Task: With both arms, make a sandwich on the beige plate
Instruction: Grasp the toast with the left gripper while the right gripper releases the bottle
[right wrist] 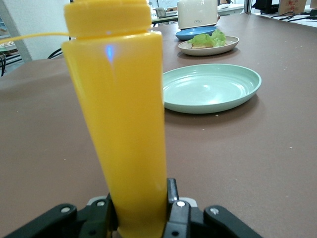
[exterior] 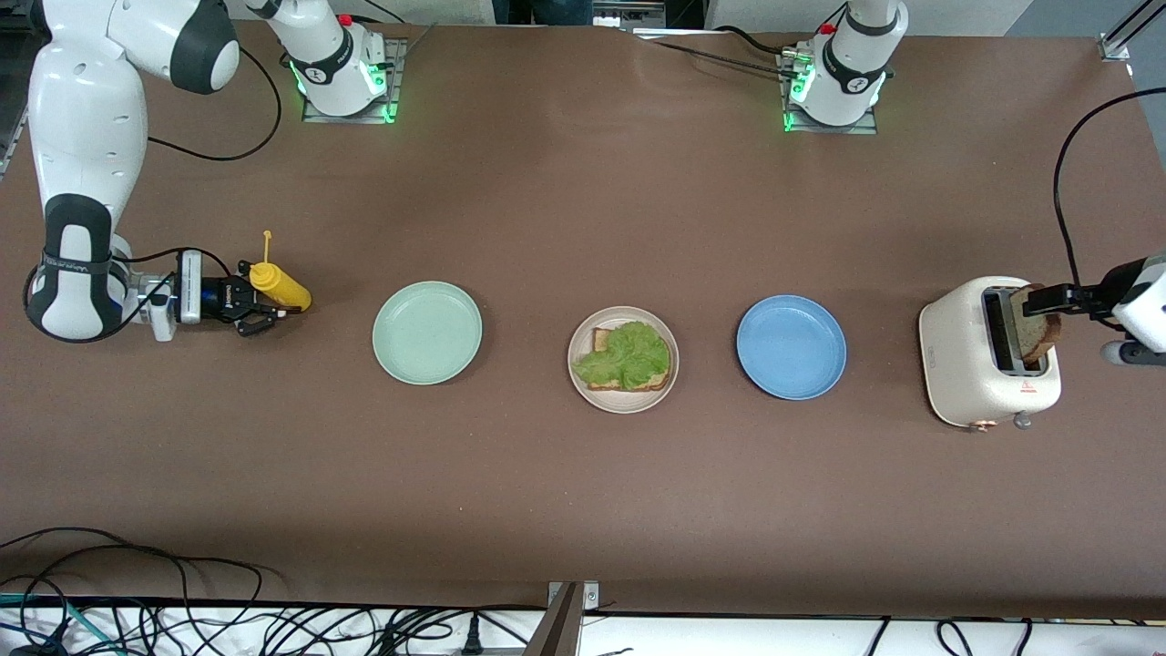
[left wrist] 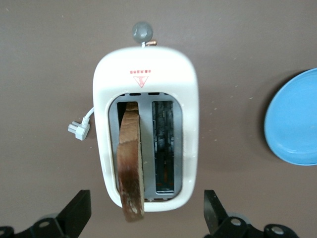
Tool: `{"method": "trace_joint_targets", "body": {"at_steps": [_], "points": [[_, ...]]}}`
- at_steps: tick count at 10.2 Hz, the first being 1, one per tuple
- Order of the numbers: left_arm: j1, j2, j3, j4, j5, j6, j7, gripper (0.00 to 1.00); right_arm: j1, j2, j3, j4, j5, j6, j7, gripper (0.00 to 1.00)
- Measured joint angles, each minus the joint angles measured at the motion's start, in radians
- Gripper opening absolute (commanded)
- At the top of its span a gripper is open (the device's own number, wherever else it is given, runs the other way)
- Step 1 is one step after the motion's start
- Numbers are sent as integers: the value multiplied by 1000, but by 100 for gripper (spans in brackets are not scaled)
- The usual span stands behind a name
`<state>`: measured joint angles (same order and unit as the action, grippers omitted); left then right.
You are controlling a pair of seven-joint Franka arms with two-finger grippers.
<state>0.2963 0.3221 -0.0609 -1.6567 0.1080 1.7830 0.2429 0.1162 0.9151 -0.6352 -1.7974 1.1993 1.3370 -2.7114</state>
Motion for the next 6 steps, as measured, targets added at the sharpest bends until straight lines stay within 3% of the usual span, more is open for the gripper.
{"method": "trace_joint_targets", "body": {"at_steps": [1, 2, 3, 4, 5, 6], "points": [[6, 24, 0, 0, 15, 10, 0, 76, -4, 4, 10, 0, 7, 0, 0, 0], [13, 43, 0, 1, 16, 30, 0, 40, -18, 8, 30, 0, 10, 0, 0, 9], [18, 56, 0, 1, 17, 40, 0, 7, -41, 12, 56, 0, 10, 0, 0, 29], [18, 61, 0, 2, 27, 42, 0, 0, -59, 16, 71, 0, 11, 0, 0, 61], [18, 62, 0, 3, 44, 42, 0, 0, -67, 17, 75, 0, 11, -1, 0, 83], [19, 62, 0, 5, 49, 42, 0, 0, -68, 17, 76, 1, 12, -2, 0, 89]]}}
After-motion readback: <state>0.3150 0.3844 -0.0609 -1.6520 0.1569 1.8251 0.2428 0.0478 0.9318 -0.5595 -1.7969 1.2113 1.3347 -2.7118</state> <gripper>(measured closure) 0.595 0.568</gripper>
